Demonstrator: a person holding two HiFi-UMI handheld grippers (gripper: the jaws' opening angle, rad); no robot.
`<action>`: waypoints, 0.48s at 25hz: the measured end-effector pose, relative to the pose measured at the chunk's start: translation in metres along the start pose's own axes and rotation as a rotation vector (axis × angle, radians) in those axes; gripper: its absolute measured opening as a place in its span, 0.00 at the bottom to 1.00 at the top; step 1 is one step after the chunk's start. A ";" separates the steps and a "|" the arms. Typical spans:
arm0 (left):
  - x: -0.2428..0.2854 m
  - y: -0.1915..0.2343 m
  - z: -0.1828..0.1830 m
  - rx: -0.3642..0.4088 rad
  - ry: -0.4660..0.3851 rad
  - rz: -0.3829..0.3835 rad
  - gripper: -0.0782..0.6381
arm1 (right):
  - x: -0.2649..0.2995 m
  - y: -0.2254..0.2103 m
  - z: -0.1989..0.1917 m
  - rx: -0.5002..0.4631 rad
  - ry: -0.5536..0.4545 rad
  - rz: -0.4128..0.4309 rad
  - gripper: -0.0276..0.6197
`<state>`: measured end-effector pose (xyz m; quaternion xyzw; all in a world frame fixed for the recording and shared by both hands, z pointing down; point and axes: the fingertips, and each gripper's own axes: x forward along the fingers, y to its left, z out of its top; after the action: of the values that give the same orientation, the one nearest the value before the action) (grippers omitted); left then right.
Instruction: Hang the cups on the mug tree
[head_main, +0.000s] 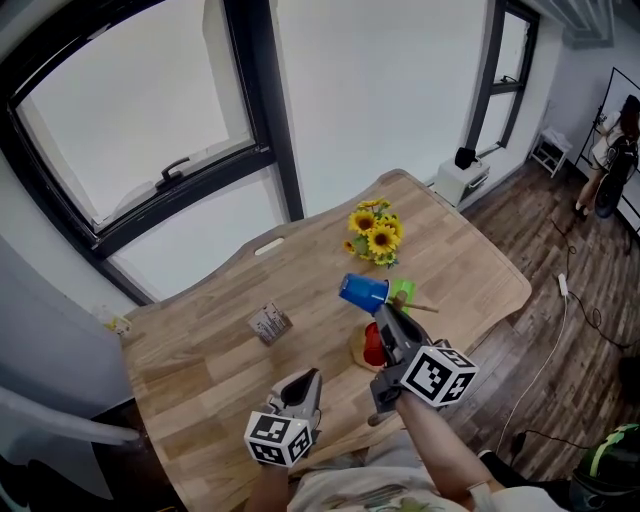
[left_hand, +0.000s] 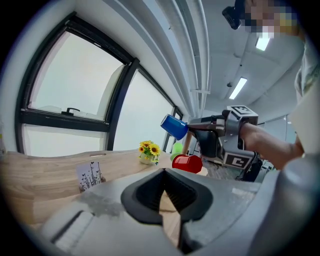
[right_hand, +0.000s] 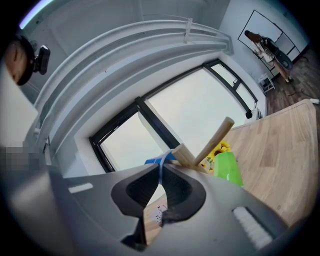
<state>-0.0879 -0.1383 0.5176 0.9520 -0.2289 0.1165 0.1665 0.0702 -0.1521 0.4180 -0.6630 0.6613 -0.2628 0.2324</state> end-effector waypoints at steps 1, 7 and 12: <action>0.000 -0.001 0.000 -0.001 0.001 0.001 0.11 | 0.000 0.000 -0.001 -0.001 0.007 0.000 0.08; 0.001 -0.003 -0.001 -0.017 0.002 0.011 0.11 | -0.003 -0.007 -0.007 -0.028 0.057 -0.012 0.08; 0.003 -0.002 -0.001 -0.024 0.000 0.018 0.11 | -0.006 -0.014 -0.011 -0.040 0.078 -0.012 0.08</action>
<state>-0.0846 -0.1376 0.5187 0.9478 -0.2389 0.1152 0.1768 0.0738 -0.1454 0.4351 -0.6606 0.6712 -0.2766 0.1915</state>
